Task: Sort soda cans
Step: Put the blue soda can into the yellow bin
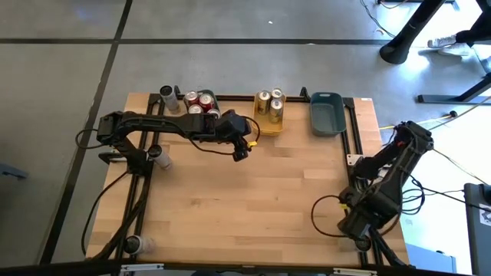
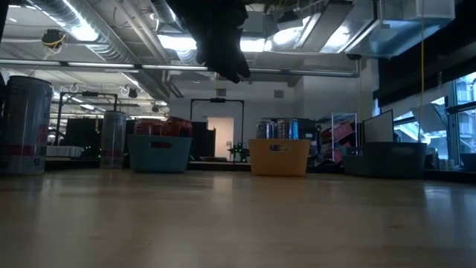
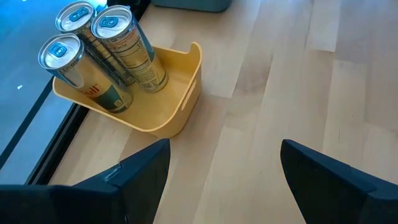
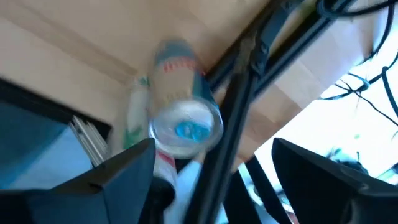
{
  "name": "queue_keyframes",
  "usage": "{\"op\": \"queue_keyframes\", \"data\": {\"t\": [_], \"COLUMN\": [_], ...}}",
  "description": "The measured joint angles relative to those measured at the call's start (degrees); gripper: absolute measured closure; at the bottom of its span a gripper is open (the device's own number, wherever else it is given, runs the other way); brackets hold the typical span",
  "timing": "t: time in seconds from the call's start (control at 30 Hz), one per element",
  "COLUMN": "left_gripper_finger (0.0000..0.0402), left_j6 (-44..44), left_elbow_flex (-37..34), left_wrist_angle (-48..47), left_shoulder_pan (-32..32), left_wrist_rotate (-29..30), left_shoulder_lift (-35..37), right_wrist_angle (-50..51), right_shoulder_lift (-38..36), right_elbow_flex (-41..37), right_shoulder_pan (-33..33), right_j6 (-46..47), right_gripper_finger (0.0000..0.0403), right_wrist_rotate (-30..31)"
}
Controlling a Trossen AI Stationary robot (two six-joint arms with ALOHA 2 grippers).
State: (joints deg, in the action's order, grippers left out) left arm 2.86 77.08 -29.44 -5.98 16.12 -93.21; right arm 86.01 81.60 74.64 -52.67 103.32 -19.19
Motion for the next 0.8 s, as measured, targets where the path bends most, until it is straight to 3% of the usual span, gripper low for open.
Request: {"op": "queue_keyframes", "data": {"t": [0.8], "left_gripper_finger": [0.0108], "left_j6": [0.04], "left_elbow_flex": [0.02], "left_wrist_angle": [-0.68], "left_shoulder_pan": [0.04], "left_wrist_rotate": [0.0], "left_shoulder_lift": [-0.02], "right_wrist_angle": [-6.1], "right_shoulder_lift": [0.28], "right_elbow_flex": [-4.19], "right_shoulder_pan": [-0.56], "right_j6": [0.82], "right_gripper_finger": [0.0086], "right_wrist_rotate": [-0.48]}}
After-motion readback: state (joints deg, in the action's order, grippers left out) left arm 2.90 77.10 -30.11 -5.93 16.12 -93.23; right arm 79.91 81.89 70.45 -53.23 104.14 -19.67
